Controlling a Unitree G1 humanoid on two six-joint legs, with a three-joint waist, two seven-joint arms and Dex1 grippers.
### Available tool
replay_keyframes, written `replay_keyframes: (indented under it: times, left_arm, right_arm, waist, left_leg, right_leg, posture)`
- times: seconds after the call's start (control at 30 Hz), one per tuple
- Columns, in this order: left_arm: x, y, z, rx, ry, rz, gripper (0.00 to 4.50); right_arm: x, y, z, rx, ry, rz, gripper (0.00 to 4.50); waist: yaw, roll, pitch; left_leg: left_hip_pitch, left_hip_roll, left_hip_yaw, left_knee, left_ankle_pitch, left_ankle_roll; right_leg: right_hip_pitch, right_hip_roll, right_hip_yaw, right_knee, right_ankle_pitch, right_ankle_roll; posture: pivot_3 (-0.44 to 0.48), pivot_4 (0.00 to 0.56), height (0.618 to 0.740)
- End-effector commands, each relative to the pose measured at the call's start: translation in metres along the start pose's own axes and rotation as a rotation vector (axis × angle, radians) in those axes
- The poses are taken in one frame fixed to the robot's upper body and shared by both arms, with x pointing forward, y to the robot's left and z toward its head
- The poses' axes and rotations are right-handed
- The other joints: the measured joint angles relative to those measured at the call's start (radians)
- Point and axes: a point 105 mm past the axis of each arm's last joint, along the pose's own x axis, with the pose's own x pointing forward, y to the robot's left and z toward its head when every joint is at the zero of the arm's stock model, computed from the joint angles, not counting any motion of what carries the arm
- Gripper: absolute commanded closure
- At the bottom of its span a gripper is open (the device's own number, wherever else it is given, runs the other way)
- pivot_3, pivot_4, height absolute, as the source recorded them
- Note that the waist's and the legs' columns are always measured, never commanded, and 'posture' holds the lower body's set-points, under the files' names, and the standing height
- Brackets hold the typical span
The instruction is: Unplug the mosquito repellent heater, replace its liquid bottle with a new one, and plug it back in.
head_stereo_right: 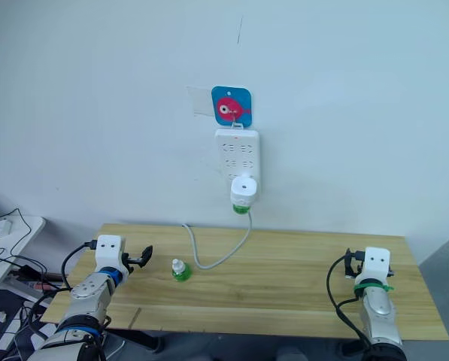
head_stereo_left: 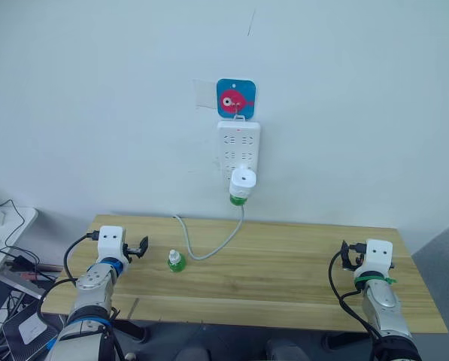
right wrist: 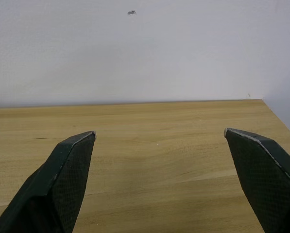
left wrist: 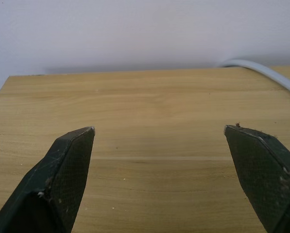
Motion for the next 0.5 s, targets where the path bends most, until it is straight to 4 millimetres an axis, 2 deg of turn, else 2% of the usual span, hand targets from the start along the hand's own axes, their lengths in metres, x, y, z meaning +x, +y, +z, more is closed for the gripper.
replay_keyframes:
  times: [0.03,0.2,0.37,0.5]
  left_arm:
    - [0.000,0.012,0.013,-0.032,-0.034,0.026,0.00]
    - [-0.002,0.027,0.014,-0.082,-0.037,0.116,0.00]
    - [-0.002,0.023,0.019,-0.073,-0.069,0.116,0.00]
    - [-0.004,0.023,0.020,-0.070,-0.085,0.094,0.00]
  right_arm:
    - [0.004,-0.006,0.021,-0.004,-0.070,-0.016,0.06]
    - [0.005,-0.001,0.025,-0.032,-0.087,0.028,0.06]
    - [0.004,-0.003,0.025,0.046,-0.086,-0.010,0.06]
    - [0.005,-0.004,0.029,-0.024,-0.092,-0.007,0.06]
  waist:
    - [0.000,0.000,0.001]
    - [0.000,0.001,0.001]
    - [0.001,0.001,0.002]
    - [0.001,0.001,0.003]
  left_leg:
    - [0.000,0.000,0.000,0.000,0.000,0.000]
    - [0.000,0.000,0.000,0.000,0.000,0.000]
    - [0.000,0.000,0.000,0.000,0.000,0.000]
    - [0.000,0.000,0.000,0.000,0.000,0.000]
  right_leg:
    - [0.000,0.000,0.000,0.000,0.000,0.000]
    - [0.000,0.000,0.000,0.001,0.000,0.000]
    - [0.000,0.000,0.000,0.001,0.000,0.000]
    - [0.000,0.000,0.000,0.001,0.000,0.000]
  posture:
    - [0.121,0.046,0.740]
    - [0.117,0.060,0.740]
    - [0.132,0.076,0.740]
    - [0.121,0.076,0.740]
